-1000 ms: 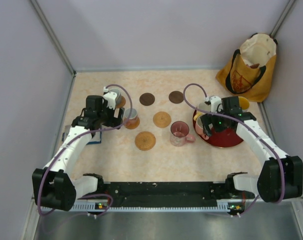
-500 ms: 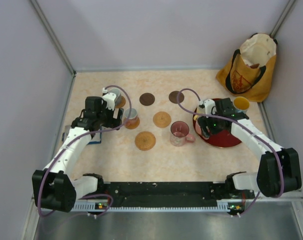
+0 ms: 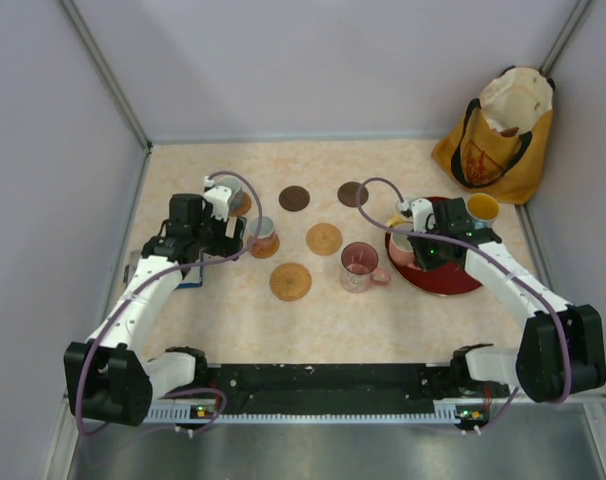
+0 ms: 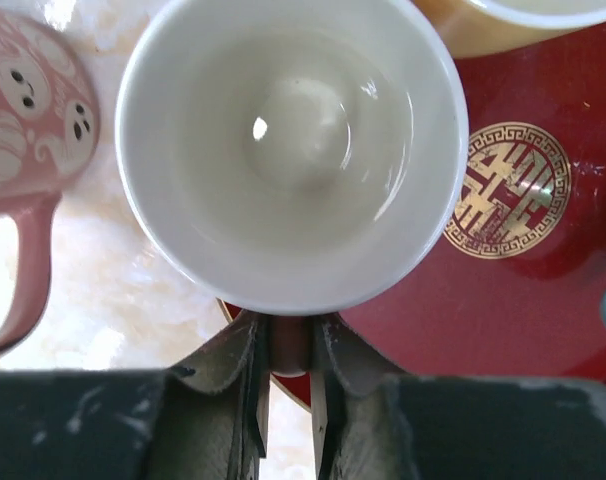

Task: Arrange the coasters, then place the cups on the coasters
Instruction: Pick up the cup from the tray.

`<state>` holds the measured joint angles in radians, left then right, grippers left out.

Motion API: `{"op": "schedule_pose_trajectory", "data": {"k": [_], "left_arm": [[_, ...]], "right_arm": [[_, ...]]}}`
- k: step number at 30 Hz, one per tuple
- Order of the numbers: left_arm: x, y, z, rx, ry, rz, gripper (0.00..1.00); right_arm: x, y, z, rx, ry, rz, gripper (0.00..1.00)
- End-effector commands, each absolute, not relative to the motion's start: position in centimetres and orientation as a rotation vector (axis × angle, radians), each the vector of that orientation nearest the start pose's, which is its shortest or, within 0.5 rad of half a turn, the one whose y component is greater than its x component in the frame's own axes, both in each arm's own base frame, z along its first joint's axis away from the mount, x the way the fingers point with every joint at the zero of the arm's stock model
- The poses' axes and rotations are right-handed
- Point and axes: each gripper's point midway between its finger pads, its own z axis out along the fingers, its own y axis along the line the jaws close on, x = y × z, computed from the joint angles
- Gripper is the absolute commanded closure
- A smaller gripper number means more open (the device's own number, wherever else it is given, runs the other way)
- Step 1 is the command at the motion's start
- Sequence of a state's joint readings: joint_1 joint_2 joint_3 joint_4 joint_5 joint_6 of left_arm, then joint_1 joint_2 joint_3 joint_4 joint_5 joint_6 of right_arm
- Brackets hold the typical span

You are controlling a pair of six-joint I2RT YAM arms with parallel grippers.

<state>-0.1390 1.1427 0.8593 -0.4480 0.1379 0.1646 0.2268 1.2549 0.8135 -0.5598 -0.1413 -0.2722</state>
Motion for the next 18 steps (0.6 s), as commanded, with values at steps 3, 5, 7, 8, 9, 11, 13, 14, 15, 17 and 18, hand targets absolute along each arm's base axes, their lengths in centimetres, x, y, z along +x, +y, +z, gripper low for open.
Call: {"op": "schedule_pose_trajectory", "data": {"k": [3,5,7,8,9,11,13,14,15,17,18], "left_arm": [[32.0,-6.1,15.9,0.422,2.192,-0.135,0.01],[32.0,-6.1,16.1,0.421,2.186,-0.136,0.01],[32.0,-6.1,16.1,0.421,2.186,-0.136,0.01],[31.9,-6.1,16.1,0.42,2.187,-0.137,0.01],[32.0,-6.0,16.1,0.42,2.187,-0.132,0.01],[32.0,-6.0,16.1,0.421,2.186,-0.134,0.01],[32.0,-6.0,16.1,0.421,2.184,-0.134,0.01],[32.0,-6.0,16.1,0.418,2.186,-0.134,0.01],[32.0,-5.9,16.0,0.419,2.187,-0.133,0.01],[32.0,-6.0,16.0,0.419,2.187,-0.136,0.01],[32.1,-6.0,16.0,0.42,2.187,-0.135,0.01]], "right_arm": [[28.1,8.1,9.6,-0.698,2.406,0.166,1.0],[28.1,8.1,10.0,-0.699,2.395,0.163,1.0],[28.1,7.9,10.5,-0.702,2.38,0.152,1.0],[28.1,7.9,10.9,-0.703,2.37,0.147,1.0],[28.1,7.8,11.3,-0.708,2.359,0.137,1.0],[28.0,7.7,12.2,-0.714,2.336,0.128,1.0],[27.8,7.6,13.4,-0.724,2.307,0.121,1.0],[27.6,7.6,14.2,-0.725,2.286,0.118,1.0],[27.4,7.5,14.9,-0.727,2.274,0.116,1.0],[27.1,7.4,16.5,-0.726,2.236,0.104,1.0],[27.1,7.3,17.4,-0.725,2.214,0.097,1.0]]}}
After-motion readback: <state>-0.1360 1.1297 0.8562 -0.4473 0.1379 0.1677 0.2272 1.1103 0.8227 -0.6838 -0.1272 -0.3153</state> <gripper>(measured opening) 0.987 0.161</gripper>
